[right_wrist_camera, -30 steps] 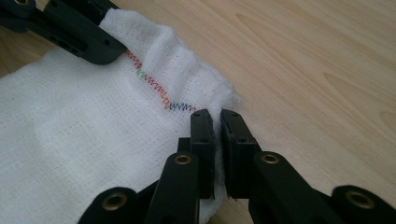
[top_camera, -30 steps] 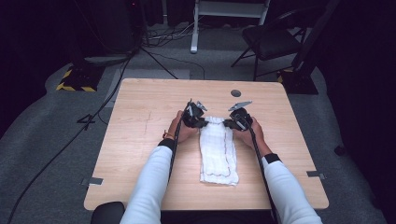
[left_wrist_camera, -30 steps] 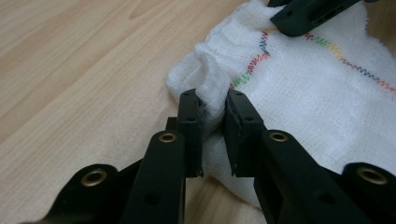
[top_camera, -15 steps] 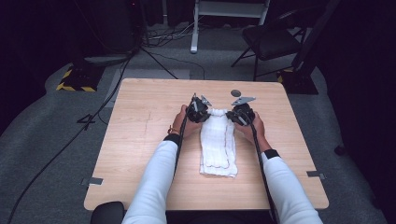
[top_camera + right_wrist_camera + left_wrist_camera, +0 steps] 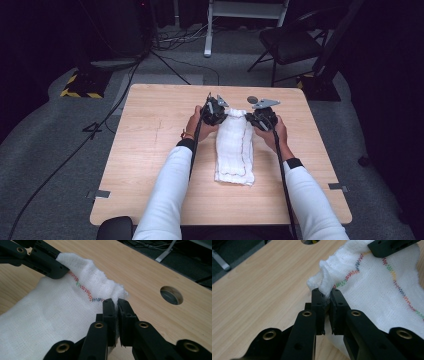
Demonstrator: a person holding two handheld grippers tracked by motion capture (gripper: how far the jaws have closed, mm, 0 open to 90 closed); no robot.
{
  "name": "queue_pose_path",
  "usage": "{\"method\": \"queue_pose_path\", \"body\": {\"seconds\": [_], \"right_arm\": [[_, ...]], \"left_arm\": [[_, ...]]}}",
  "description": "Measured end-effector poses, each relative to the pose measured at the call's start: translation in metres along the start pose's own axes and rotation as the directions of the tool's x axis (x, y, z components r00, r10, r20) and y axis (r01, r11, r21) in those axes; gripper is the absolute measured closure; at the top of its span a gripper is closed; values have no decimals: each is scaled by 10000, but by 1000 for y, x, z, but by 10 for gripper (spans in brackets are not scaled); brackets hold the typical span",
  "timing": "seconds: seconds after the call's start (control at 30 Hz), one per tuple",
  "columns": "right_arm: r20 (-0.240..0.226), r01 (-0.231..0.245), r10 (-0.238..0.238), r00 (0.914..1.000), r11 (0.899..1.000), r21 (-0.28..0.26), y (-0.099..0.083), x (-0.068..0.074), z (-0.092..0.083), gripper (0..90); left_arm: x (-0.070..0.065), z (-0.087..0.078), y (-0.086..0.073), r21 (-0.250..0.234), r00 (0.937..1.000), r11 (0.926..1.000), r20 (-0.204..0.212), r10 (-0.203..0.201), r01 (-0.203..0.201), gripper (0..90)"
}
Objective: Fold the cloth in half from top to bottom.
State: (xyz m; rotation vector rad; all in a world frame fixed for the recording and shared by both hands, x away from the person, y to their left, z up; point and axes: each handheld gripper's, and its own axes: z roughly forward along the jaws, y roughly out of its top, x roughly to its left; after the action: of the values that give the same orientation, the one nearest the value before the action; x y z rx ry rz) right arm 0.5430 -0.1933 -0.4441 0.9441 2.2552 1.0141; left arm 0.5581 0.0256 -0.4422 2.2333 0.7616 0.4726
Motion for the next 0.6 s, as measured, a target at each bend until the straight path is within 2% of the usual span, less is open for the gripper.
{"method": "queue_pose_path", "body": {"seconds": [0.1, 0.23, 0.4, 0.6], "right_arm": [[-9, 36, -36, 10000, 9999, -158, 4, -1, -5, 855], [14, 118, -118, 9999, 9993, -345, 5, 0, -14, 855], [-245, 109, -124, 9996, 9979, -631, 3, 4, -26, 855], [-585, 350, -397, 9975, 9963, -790, 0, 11, -38, 855]], "left_arm": [[0, -4, 2, -157, 10000, 9999, 71, -14, 15, 833], [-5, -14, 1, -468, 9994, 9987, 277, 221, -208, 834], [-9, -24, -3, -573, 9981, 9976, 464, 406, -379, 834], [-14, -38, -9, -760, 9946, 9951, 775, 689, -630, 832]]}}
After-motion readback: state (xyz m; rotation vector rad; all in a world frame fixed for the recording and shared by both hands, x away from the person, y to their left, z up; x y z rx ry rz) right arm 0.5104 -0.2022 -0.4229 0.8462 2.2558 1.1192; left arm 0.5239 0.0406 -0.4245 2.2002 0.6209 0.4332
